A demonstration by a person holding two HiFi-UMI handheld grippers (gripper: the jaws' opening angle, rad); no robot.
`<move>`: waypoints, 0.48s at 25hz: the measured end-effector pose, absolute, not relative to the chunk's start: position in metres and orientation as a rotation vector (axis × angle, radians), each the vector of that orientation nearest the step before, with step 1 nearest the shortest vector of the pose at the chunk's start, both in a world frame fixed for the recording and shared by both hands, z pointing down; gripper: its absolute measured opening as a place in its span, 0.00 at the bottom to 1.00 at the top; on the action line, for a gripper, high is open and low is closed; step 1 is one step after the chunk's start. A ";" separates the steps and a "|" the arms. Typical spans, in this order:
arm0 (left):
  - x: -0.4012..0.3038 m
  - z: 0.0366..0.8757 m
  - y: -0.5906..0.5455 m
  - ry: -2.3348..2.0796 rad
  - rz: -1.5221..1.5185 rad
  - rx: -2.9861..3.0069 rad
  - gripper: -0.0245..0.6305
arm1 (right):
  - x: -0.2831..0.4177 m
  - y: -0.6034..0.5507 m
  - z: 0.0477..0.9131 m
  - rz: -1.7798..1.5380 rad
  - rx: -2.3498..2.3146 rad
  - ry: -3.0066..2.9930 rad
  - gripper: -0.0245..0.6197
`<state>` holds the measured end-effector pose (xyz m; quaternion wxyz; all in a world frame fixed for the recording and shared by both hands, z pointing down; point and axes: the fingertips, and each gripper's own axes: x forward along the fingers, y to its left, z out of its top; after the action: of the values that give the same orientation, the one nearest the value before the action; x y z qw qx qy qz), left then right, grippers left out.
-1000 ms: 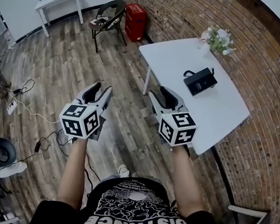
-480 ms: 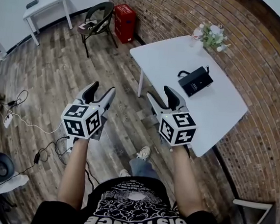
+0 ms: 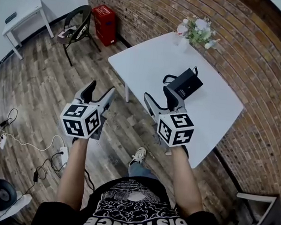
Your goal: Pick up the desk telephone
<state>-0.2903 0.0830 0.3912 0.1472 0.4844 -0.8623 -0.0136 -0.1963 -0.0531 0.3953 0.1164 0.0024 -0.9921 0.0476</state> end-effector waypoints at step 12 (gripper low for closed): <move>-0.335 0.395 -0.062 -2.336 0.010 1.581 0.50 | -0.227 -0.180 0.405 0.197 0.213 -2.875 0.48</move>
<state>-0.3347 -0.0624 0.3949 0.1599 0.5534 -0.8174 0.0035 -0.2266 -0.1801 0.4049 0.1257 0.0732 -0.9871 0.0676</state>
